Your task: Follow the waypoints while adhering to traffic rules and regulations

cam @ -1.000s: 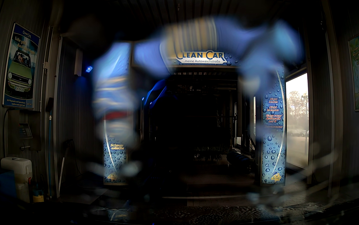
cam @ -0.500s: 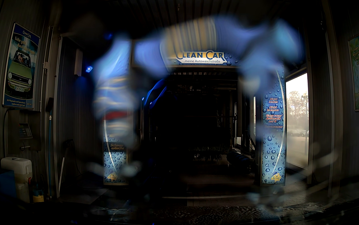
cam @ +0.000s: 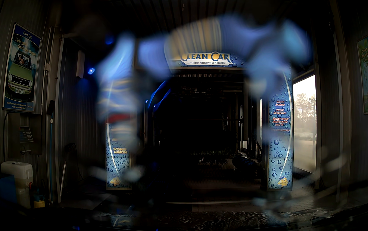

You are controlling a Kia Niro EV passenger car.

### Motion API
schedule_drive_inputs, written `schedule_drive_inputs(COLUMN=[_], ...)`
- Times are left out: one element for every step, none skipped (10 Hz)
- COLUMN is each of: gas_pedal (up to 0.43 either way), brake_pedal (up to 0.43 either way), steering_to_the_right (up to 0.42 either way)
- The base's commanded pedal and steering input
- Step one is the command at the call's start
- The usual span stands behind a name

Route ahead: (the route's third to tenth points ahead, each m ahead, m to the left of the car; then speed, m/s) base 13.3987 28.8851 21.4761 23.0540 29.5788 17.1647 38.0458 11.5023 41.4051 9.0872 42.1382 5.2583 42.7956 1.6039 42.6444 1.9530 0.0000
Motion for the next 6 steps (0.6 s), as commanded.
schedule_drive_inputs(gas_pedal=[0.000,0.000,0.000,0.000,0.000,0.000], brake_pedal=[0.000,0.006,0.000,0.000,0.000,0.000], steering_to_the_right=[-0.014,-0.015,-0.015,-0.014,-0.014,-0.015])
